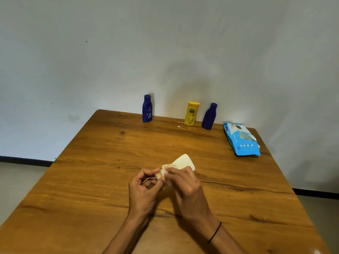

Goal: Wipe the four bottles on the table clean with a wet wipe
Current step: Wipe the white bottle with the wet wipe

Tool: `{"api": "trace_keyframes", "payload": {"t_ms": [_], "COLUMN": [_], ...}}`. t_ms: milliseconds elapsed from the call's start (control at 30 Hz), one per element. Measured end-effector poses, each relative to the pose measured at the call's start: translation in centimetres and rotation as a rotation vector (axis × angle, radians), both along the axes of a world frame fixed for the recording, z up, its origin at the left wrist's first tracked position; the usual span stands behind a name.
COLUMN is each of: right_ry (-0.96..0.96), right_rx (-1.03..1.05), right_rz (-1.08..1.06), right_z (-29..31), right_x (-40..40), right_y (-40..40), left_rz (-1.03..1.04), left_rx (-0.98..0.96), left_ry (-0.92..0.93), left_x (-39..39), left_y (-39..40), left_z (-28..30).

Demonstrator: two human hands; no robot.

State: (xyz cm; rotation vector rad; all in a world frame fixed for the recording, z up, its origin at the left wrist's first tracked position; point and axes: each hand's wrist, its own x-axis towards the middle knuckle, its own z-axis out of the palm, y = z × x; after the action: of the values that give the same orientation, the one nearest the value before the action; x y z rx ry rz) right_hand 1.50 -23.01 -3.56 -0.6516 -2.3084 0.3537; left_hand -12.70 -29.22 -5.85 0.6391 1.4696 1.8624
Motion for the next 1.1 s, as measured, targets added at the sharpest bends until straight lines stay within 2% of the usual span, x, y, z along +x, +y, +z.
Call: {"api": "trace_keyframes", "payload": {"t_ms": [133, 200, 367, 567, 800, 900, 1000, 1100], "right_ry": [0.021, 0.066, 0.019, 0.083, 0.029, 0.019, 0.086, 0.080], "right_rx": [-0.011, -0.030, 0.028, -0.043, 0.040, 0.077, 0.021, 0.079], "right_rz": [-0.240, -0.289, 0.024, -0.252, 0.030, -0.096, -0.248, -0.130], "right_z": [0.4, 0.8, -0.6, 0.3, -0.9, -0.7, 0.3, 0.2], "right_x": [1.0, 0.7, 0.4, 1.3, 0.3, 1.4, 1.2, -0.4], "right_y": [3.3, 3.2, -0.5, 3.4, -0.5, 2.0, 3.6, 1.1], "left_rz": [0.013, 0.024, 0.038, 0.025, 0.032, 0.042, 0.038, 0.047], "left_rx": [-0.015, -0.005, 0.042, 0.009, 0.063, 0.055, 0.047, 0.071], "left_ry": [0.026, 0.009, -0.113, -0.076, -0.169, -0.138, -0.108, -0.120], "left_x": [0.2, 0.4, 0.7, 0.6, 0.9, 0.5, 0.4, 0.8], "left_y": [-0.1, 0.2, 0.4, -0.2, 0.0, -0.4, -0.4, -0.2], "left_z": [0.2, 0.3, 0.9, 1.0, 1.1, 0.7, 0.4, 0.9]}}
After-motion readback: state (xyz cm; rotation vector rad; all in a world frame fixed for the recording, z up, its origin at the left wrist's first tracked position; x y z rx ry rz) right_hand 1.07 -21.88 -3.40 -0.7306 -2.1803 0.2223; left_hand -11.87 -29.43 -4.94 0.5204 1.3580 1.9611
